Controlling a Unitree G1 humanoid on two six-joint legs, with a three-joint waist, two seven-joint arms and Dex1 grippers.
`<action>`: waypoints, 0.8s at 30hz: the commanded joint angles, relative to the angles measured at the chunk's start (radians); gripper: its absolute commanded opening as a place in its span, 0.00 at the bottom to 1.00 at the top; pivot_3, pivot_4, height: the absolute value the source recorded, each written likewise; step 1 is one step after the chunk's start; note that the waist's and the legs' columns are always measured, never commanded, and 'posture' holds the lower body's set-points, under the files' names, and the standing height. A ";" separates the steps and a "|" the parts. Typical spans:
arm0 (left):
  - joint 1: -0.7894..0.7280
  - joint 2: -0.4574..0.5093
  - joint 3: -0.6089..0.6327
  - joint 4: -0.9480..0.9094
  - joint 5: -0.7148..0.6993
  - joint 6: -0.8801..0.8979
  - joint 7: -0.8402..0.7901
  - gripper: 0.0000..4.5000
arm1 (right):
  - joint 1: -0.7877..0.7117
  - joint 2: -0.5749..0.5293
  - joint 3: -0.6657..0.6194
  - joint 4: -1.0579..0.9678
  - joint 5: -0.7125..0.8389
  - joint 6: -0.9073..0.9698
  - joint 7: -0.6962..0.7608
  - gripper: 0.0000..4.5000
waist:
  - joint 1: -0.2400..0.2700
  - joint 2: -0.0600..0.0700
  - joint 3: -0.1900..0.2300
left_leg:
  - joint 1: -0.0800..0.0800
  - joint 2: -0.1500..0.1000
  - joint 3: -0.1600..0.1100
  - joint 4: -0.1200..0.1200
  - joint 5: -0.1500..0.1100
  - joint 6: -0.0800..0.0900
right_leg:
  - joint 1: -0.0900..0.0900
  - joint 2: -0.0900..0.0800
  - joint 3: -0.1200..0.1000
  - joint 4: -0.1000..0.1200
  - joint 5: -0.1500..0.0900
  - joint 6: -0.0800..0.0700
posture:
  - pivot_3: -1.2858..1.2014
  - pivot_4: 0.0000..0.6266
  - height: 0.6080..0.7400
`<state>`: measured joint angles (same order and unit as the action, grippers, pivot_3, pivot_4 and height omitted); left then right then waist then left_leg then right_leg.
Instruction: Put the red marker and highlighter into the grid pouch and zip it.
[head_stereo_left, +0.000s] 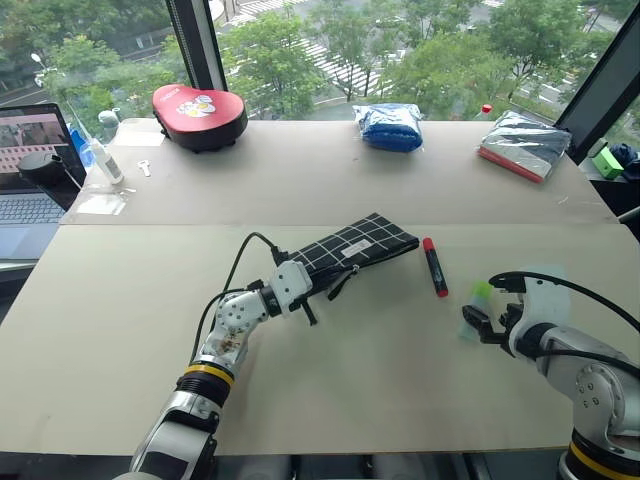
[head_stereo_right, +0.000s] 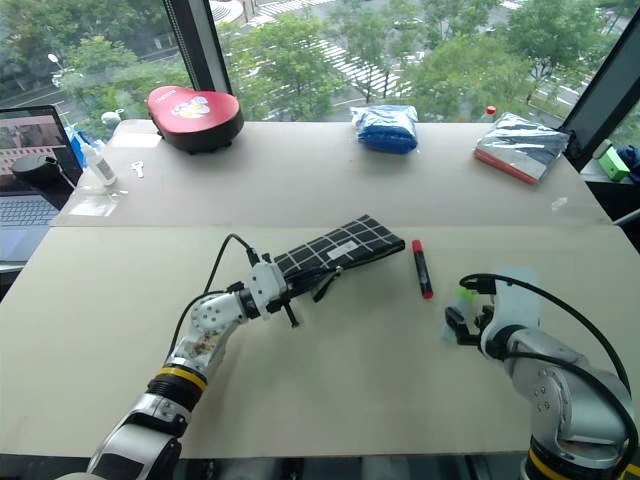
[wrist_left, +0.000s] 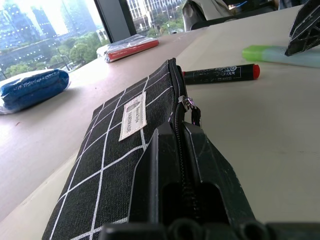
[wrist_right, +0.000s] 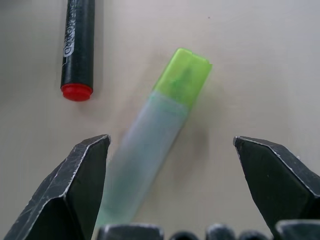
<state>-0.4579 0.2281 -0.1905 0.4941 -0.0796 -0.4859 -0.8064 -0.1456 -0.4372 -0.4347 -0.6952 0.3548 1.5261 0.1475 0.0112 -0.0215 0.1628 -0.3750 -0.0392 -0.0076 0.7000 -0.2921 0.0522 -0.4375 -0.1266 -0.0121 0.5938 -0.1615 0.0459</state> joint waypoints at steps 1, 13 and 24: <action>-0.002 -0.006 0.011 -0.004 -0.006 -0.031 0.010 0.00 | 0.010 0.001 0.022 -0.017 -0.019 0.008 -0.007 0.98 | 0.000 0.000 0.000 | 0.000 0.000 0.000 0.000 0.000 0.000 | 0.000 0.000 0.000 0.000 0.000 0.000 | 0.52 0.24 1.00; 0.000 0.000 0.015 -0.014 -0.006 -0.029 0.019 0.00 | 0.082 0.054 0.111 0.034 -0.080 -0.054 -0.038 0.98 | -0.002 -0.001 0.000 | 0.004 0.001 0.000 0.000 0.000 0.000 | 0.003 0.000 0.000 0.000 0.000 0.000 | 0.52 0.24 1.00; 0.007 0.024 0.042 -0.080 -0.070 -0.011 -0.030 0.00 | 0.104 0.106 0.055 0.112 -0.092 -0.142 -0.041 0.40 | 0.001 -0.003 -0.002 | 0.011 0.001 -0.003 0.000 0.000 0.001 | 0.015 0.001 -0.001 -0.002 -0.001 0.002 | 0.52 0.24 1.00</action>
<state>-0.4521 0.2472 -0.1644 0.4480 -0.1244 -0.4897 -0.8289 -0.0596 -0.3388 -0.3585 -0.6321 0.2870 1.3776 0.1203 0.0124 -0.0243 0.1610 -0.3639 -0.0383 -0.0111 0.7005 -0.2926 0.0528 -0.4230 -0.1258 -0.0128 0.5921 -0.1626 0.0475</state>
